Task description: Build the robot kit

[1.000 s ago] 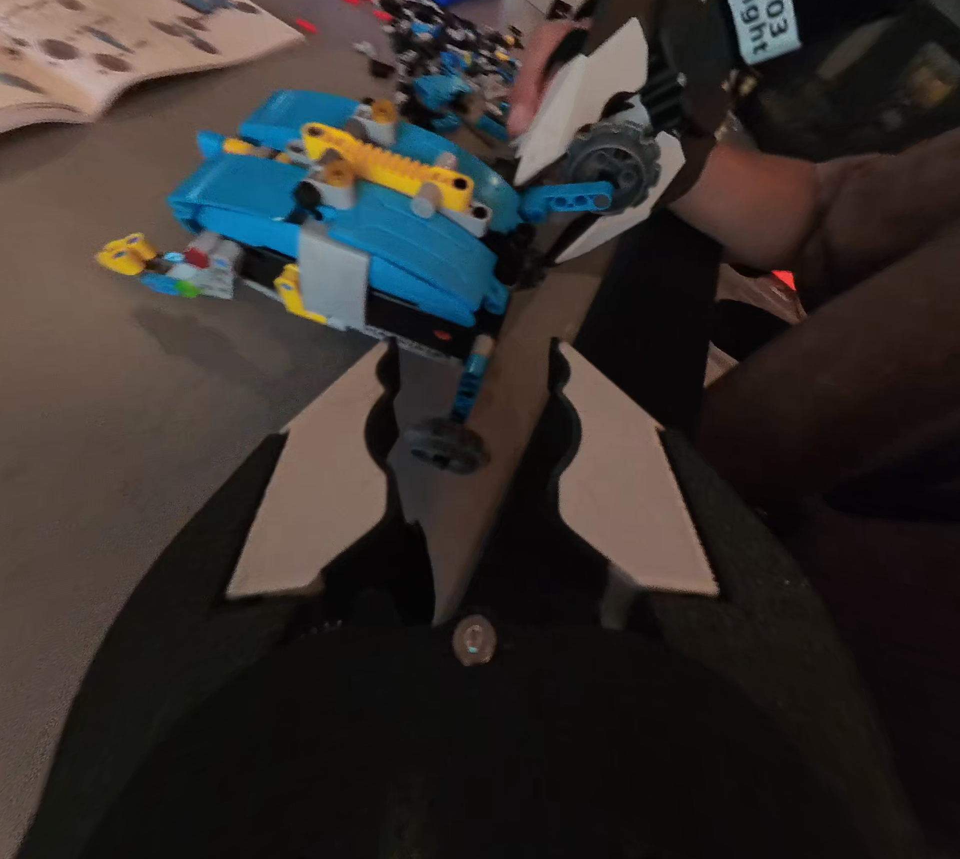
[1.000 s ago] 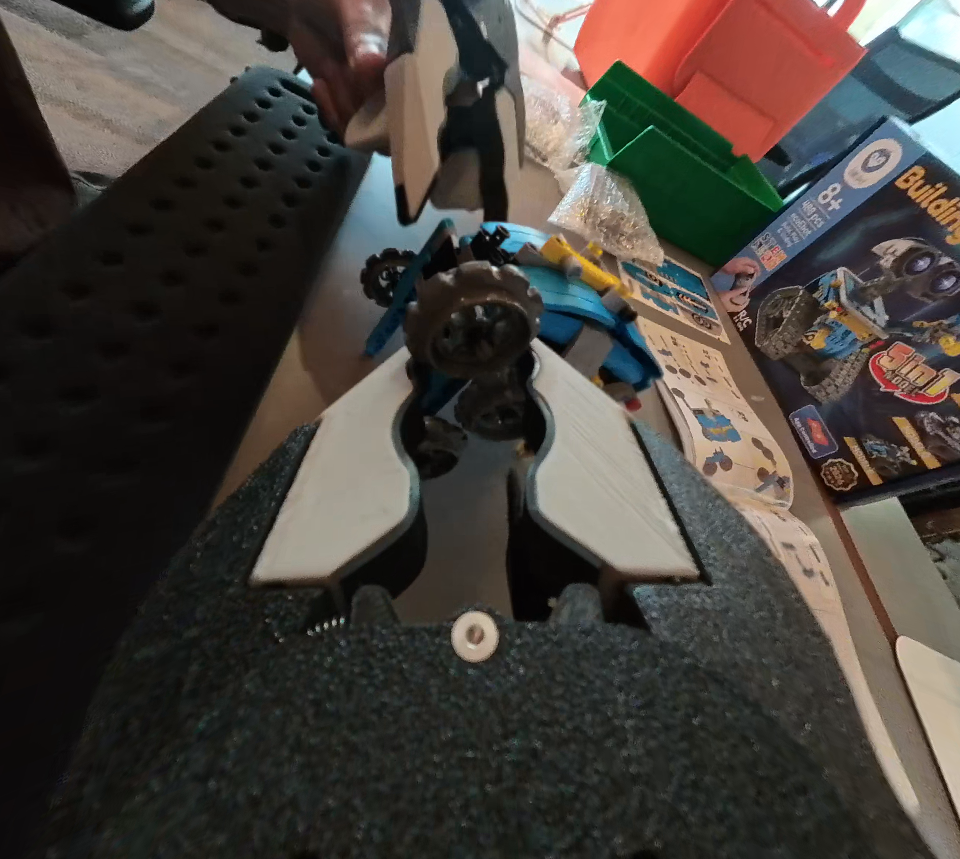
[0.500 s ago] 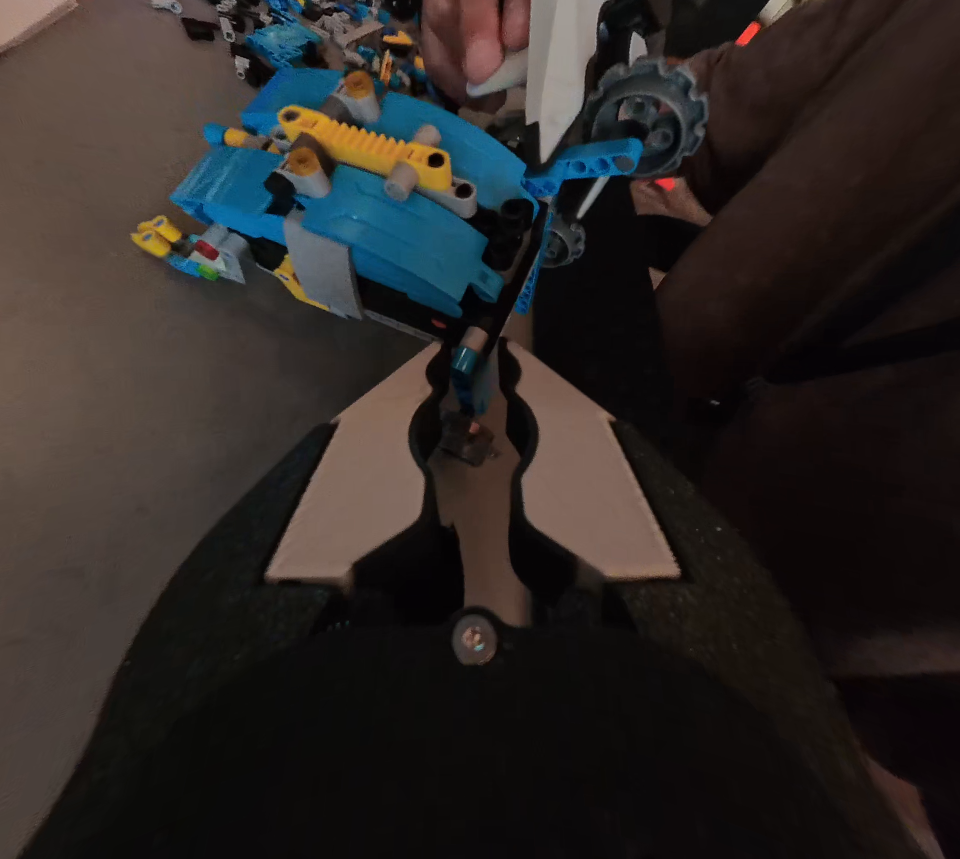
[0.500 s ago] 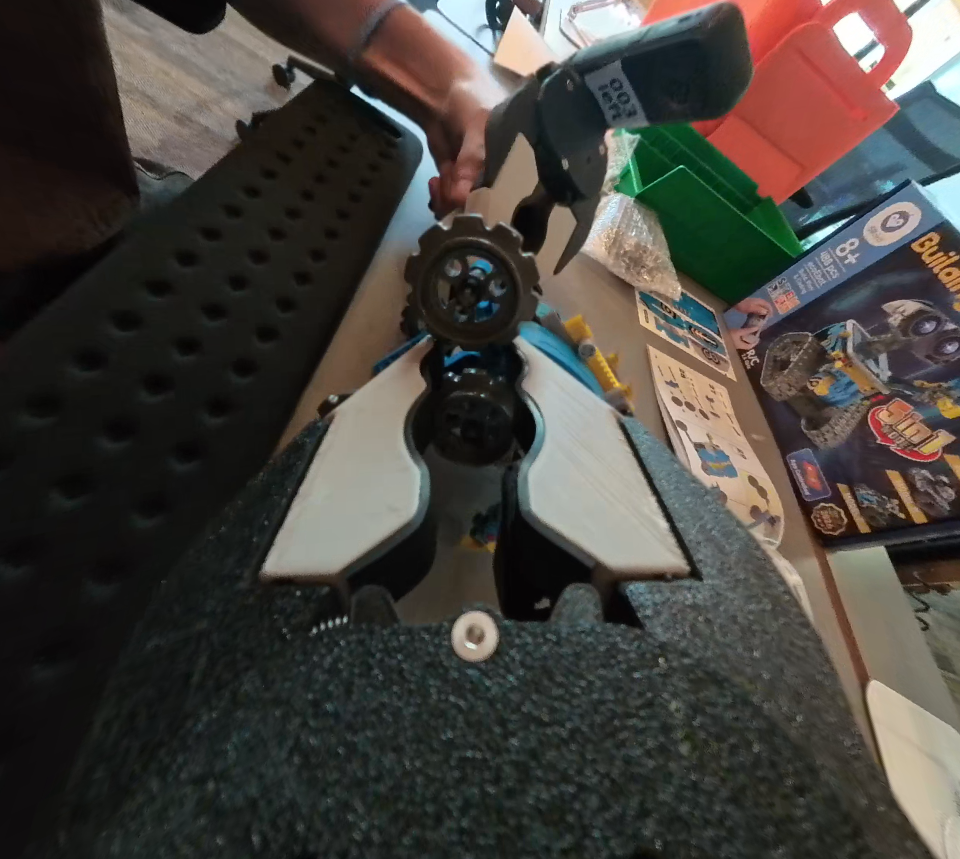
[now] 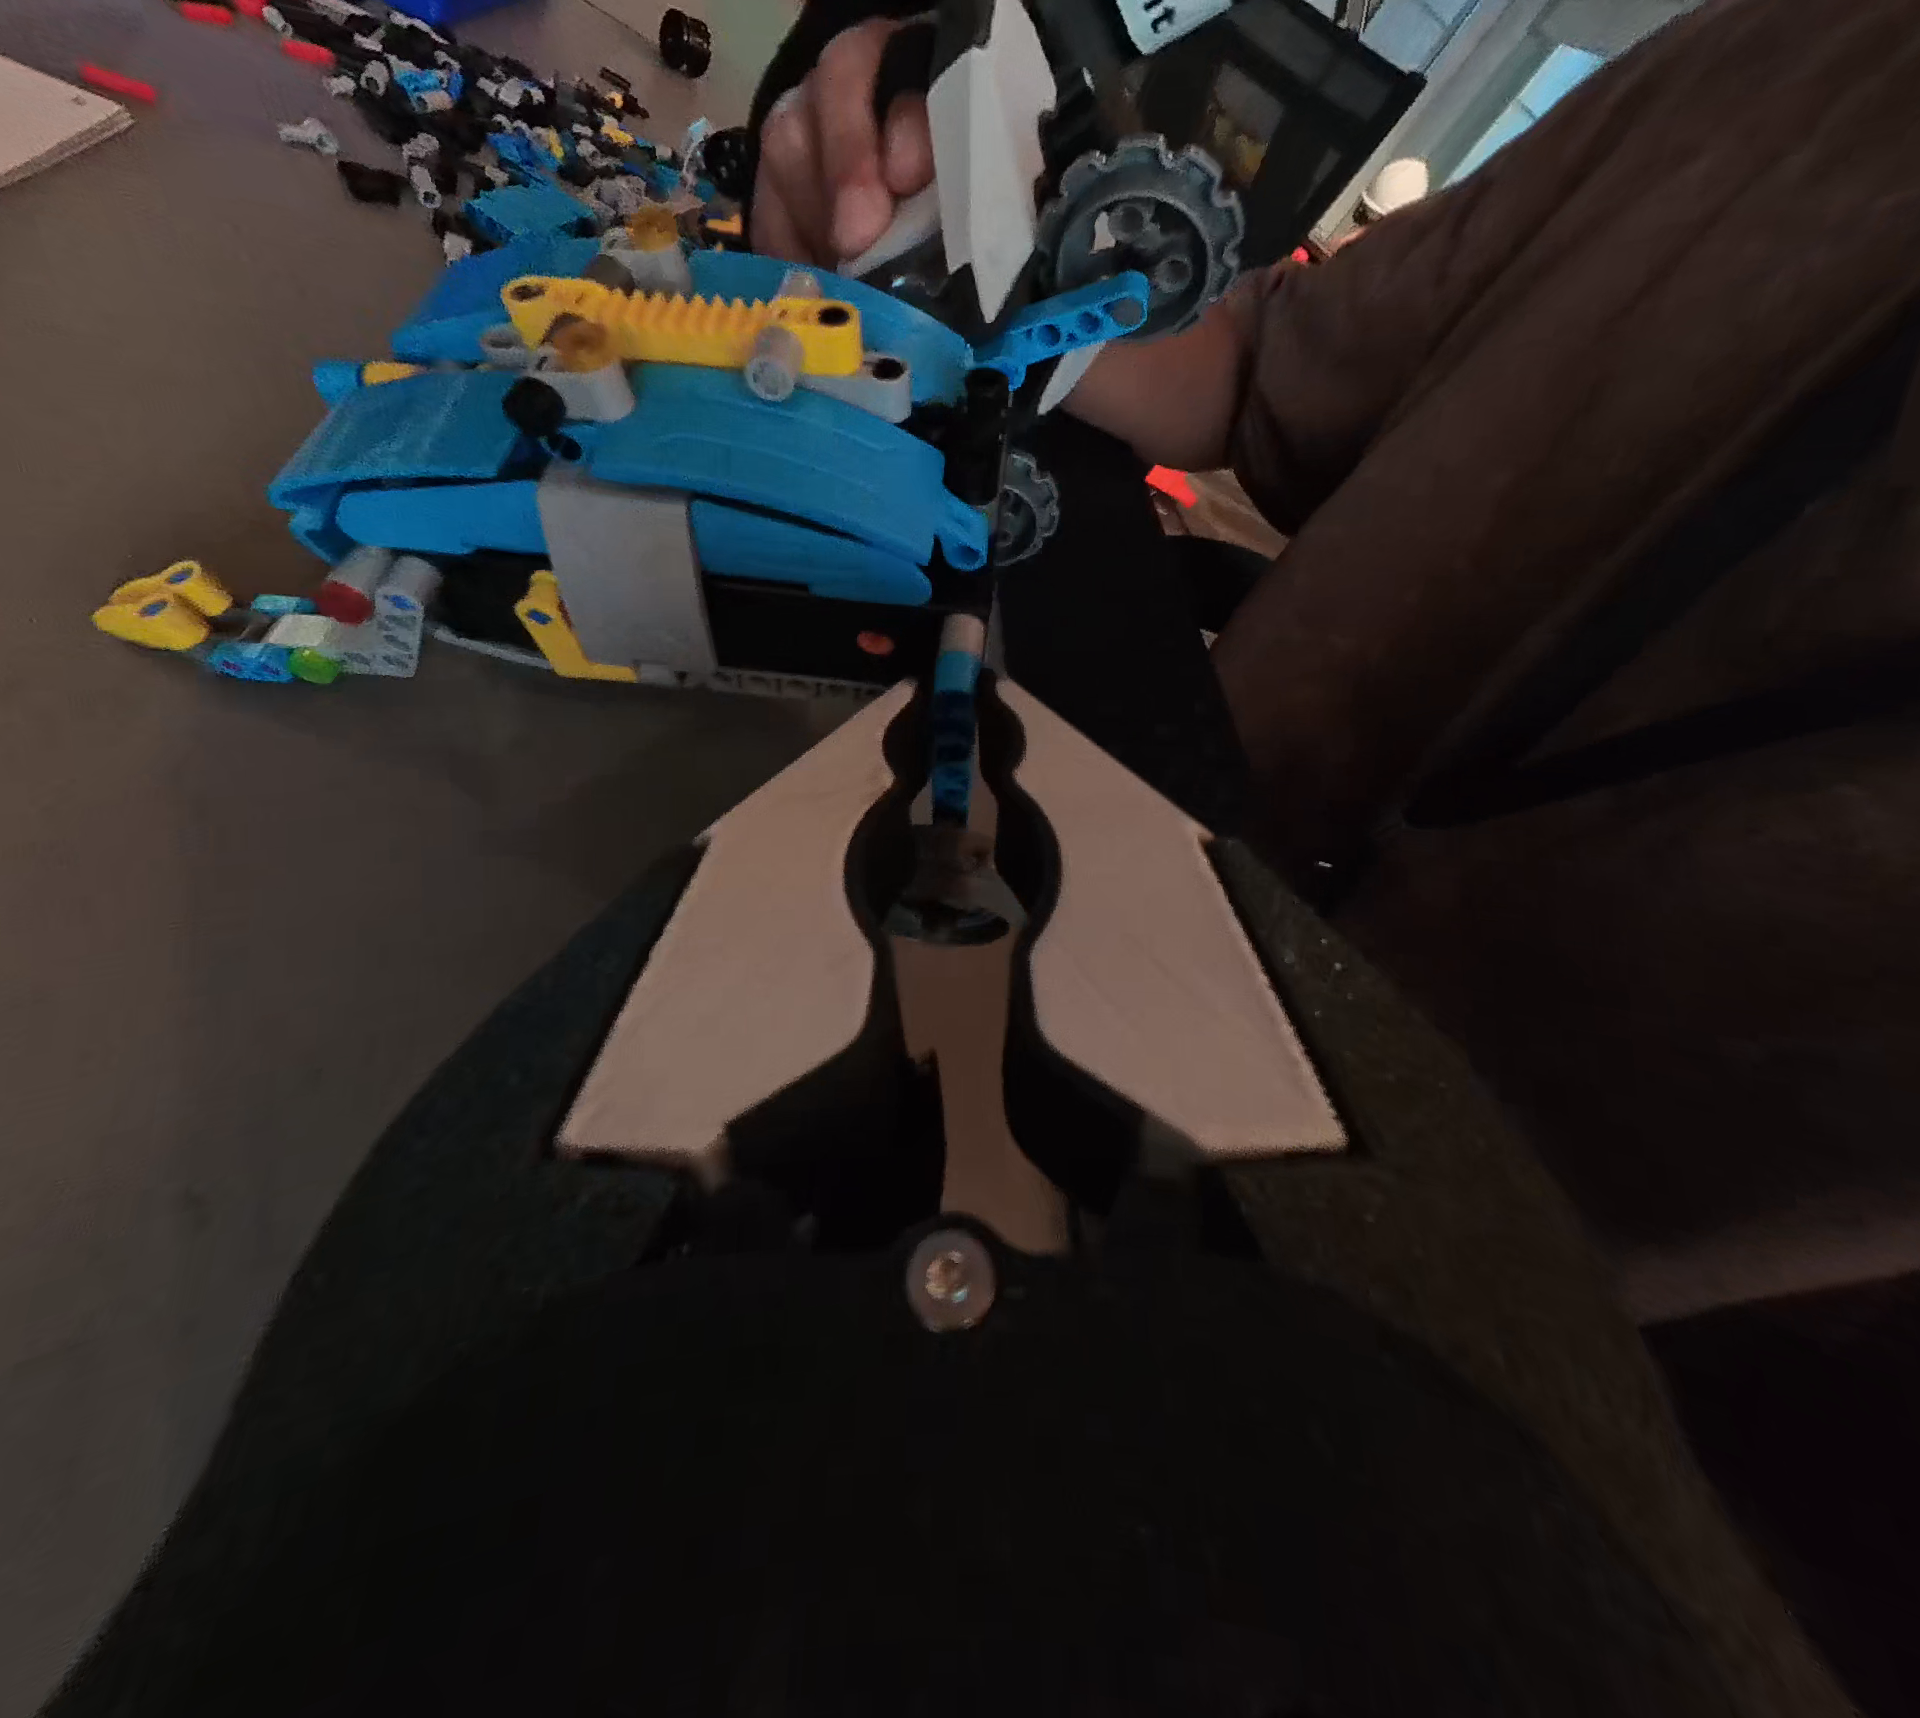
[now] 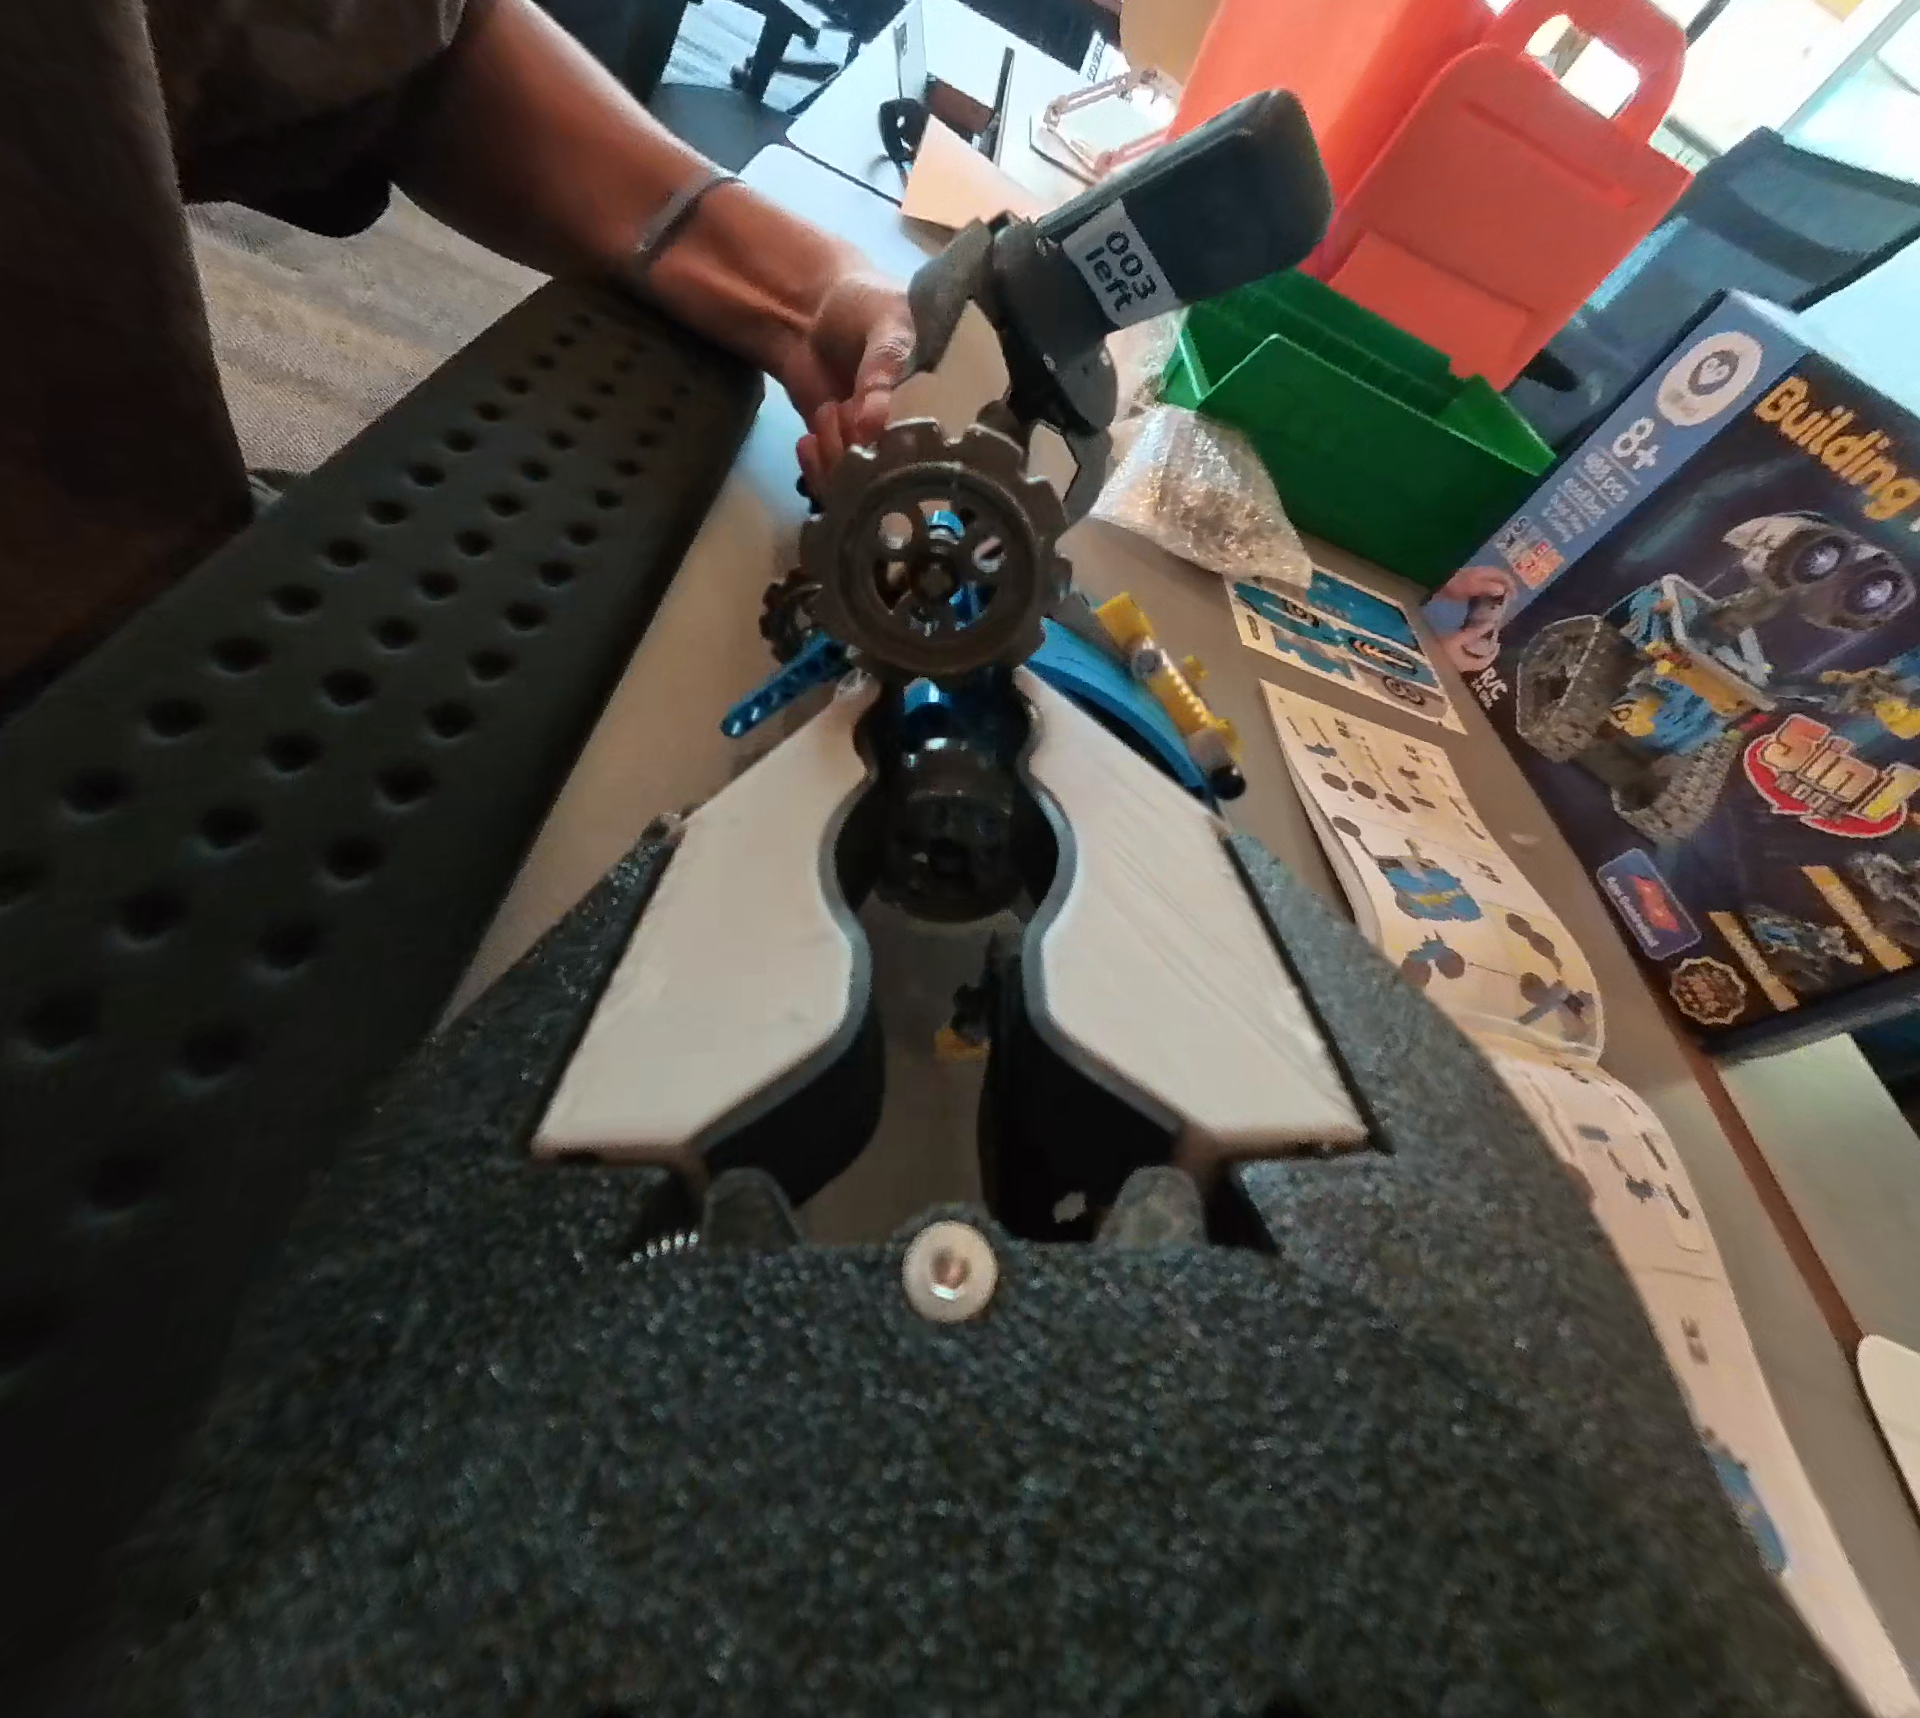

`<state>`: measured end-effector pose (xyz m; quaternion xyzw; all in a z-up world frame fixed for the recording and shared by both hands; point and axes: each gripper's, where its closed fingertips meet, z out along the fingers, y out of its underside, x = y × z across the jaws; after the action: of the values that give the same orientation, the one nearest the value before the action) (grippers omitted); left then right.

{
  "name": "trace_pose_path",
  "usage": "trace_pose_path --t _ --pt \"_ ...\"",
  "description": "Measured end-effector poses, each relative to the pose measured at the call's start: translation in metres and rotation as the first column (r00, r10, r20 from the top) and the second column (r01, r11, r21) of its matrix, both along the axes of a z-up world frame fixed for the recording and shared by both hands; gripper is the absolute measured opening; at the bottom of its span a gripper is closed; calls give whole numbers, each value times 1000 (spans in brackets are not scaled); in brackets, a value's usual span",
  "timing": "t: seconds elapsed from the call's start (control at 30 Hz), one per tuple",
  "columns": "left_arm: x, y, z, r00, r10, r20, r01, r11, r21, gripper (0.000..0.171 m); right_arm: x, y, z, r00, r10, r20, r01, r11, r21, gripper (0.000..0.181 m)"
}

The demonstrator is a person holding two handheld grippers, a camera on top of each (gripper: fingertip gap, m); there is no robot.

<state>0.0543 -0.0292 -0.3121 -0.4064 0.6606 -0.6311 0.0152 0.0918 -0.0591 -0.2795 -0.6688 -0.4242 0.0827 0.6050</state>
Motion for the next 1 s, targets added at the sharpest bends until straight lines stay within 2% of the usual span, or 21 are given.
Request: trace_pose_path --t 0.03,0.23,0.3,0.37,0.47,0.57,0.6,0.67,0.73,0.83,0.93,1.0 --pt "-2 0 0 1000 -6 12 6 1000 8 6 -1 0 -1 1000 9 5 -9 1000 11 17" --pt "-6 6 1 999 5 50 -7 1000 26 6 -3 -2 0 1000 26 -4 -26 999 38 13" --pt "-10 18 -2 998 28 48 -30 999 39 7 11 -4 4 1000 -8 -13 9 999 41 0" --pt "-10 32 0 995 83 49 -84 996 14 5 29 -7 15 994 -41 -98 45 998 41 0" --pt "-7 21 -9 997 53 59 -60 991 119 6 20 2 5 996 -83 -10 84 993 82 0" --pt "-9 15 -13 998 26 50 -33 989 147 6 37 3 6 984 -178 -2 177 978 112 0" --pt "-9 15 -13 998 31 48 -37 989 144 6 41 -1 3 986 -164 -23 166 984 68 7" --pt "-9 14 -13 998 31 45 -38 989 144 6 41 -2 -8 990 -133 -45 130 990 -60 42" --pt "-10 12 -14 998 22 54 -31 987 160 6 27 1 -15 996 -90 -9 89 994 -67 42" --pt "-10 14 -15 999 20 49 -28 985 169 6 18 16 -13 991 -88 99 85 996 37 36" --pt "-11 23 -15 998 32 49 -39 985 168 6 19 11 -11 997 20 80 -14 997 -80 29" --pt "-14 27 -15 998 27 49 -35 986 166 6 39 16 -3 996 -15 89 24 995 -97 33"
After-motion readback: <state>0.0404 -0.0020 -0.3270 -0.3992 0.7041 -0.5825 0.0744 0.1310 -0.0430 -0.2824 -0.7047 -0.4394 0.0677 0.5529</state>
